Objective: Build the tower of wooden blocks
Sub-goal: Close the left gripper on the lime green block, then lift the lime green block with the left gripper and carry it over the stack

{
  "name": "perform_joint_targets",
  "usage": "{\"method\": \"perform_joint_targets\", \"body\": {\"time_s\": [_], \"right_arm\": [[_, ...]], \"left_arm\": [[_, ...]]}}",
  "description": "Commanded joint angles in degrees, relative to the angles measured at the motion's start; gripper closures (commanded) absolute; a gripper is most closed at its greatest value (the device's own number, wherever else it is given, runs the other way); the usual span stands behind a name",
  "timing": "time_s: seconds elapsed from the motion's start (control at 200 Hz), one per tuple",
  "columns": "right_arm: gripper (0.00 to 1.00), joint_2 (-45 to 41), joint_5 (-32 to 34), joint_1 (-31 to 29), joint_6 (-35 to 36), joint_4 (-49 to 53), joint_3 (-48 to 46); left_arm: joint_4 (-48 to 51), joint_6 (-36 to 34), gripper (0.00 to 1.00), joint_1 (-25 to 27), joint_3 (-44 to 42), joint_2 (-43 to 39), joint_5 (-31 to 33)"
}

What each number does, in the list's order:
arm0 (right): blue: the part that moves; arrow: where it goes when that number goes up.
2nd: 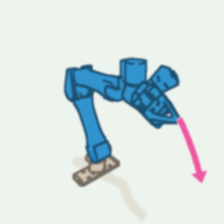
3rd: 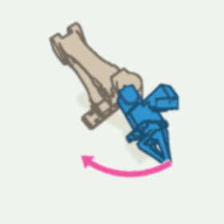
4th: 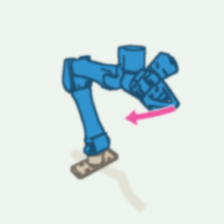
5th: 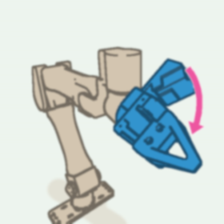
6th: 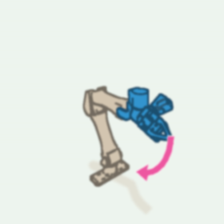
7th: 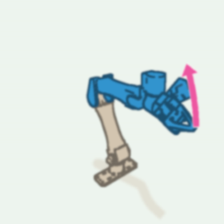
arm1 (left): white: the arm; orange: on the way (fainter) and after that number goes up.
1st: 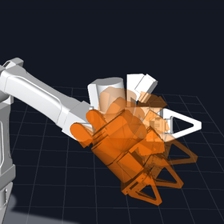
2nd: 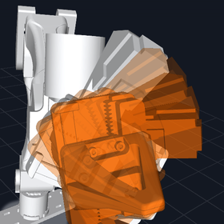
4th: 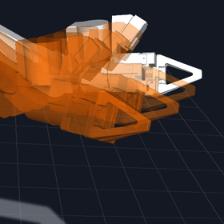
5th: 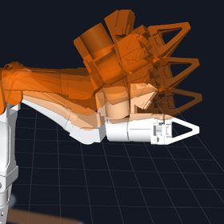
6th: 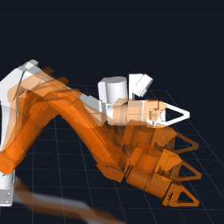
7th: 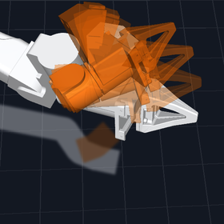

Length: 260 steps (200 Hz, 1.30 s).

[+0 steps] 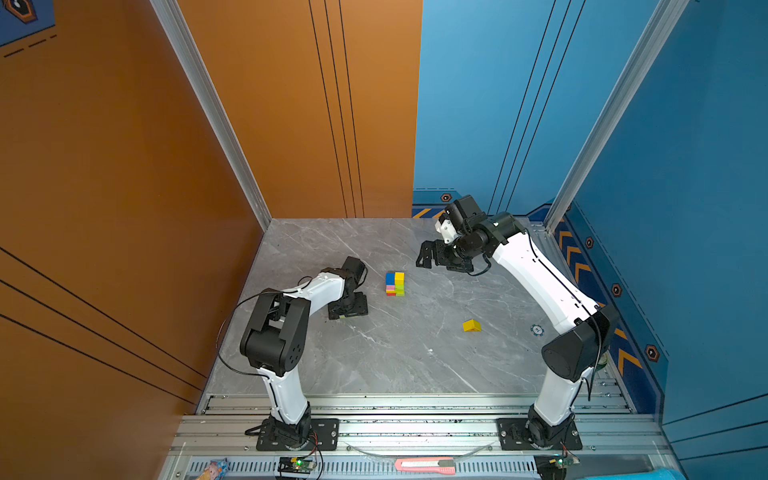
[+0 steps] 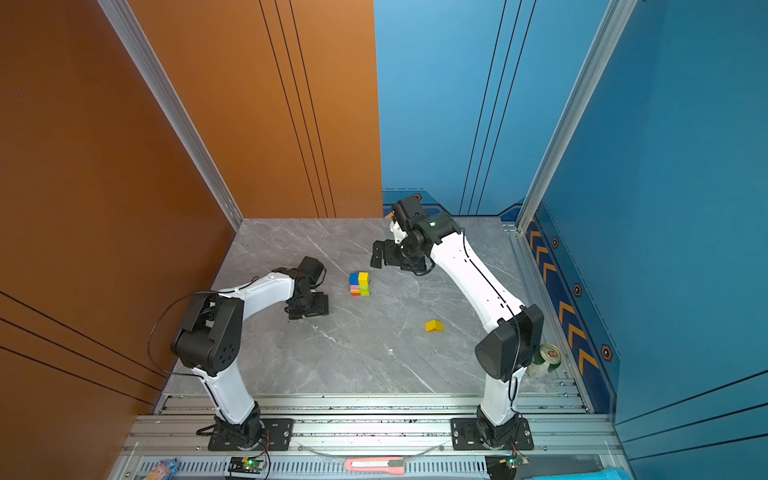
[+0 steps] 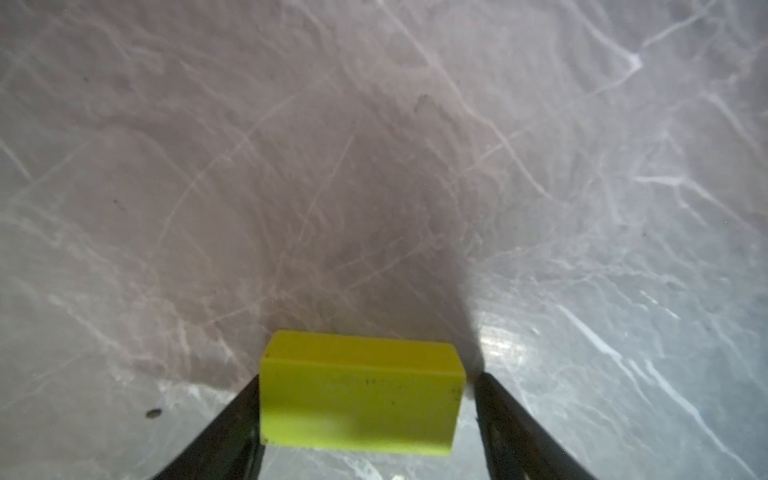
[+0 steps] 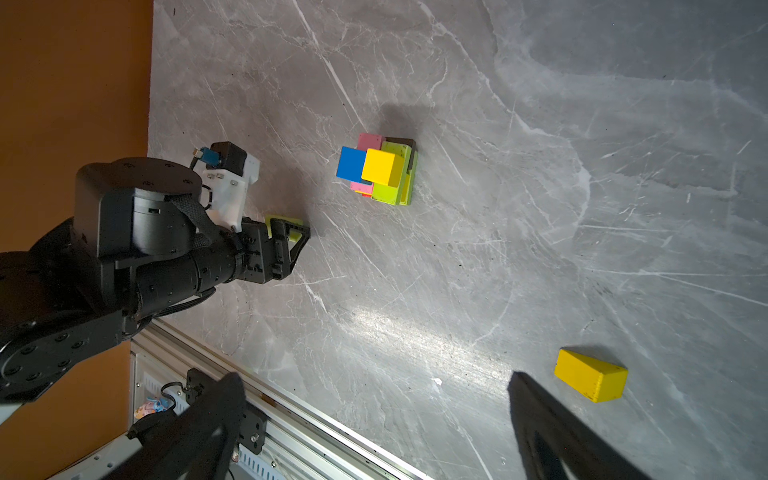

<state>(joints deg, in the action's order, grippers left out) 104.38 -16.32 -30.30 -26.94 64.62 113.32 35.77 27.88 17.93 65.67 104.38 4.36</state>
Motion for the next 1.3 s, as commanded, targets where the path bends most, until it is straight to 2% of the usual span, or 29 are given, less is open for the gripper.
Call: {"method": "perform_joint_targets", "body": {"time_s": [0.0, 0.095, 0.155, 0.31, 0.526, 0.991, 1.296], "right_arm": [[0.0, 0.8, -0.5, 0.4, 0.8, 2.5, 1.6], [0.0, 0.7, -0.5, 0.4, 0.8, 2.5, 1.3], [0.0, 0.7, -0.5, 0.4, 0.8, 2.6, 1.3], [0.0, 0.3, -0.5, 0.3, 0.7, 2.5, 0.9], [0.0, -0.9, -0.3, 0.3, 0.8, 2.4, -0.9], [0.0, -10.0, 0.1, 3.4, 1.3, 0.6, -10.0], [0.0, -17.0, 3.8, 5.4, 1.9, 0.4, -17.7]], "left_arm": [[0.5, -1.3, 0.28, -0.7, -0.8, 0.9, -0.7], [0.5, -1.7, 0.29, -0.7, -1.0, 1.2, -0.8], [0.5, -1.8, 0.35, -0.7, -1.2, 1.2, -1.1], [1.4, -2.0, 0.39, -0.5, -0.6, 0.8, -1.9], [5.8, -2.0, 0.43, 1.1, 4.1, -0.4, -0.5], [17.3, -0.5, 0.42, 6.9, 22.4, -1.1, 3.5], [22.7, 0.8, 0.39, 12.6, 40.2, 9.1, 5.7]]}}
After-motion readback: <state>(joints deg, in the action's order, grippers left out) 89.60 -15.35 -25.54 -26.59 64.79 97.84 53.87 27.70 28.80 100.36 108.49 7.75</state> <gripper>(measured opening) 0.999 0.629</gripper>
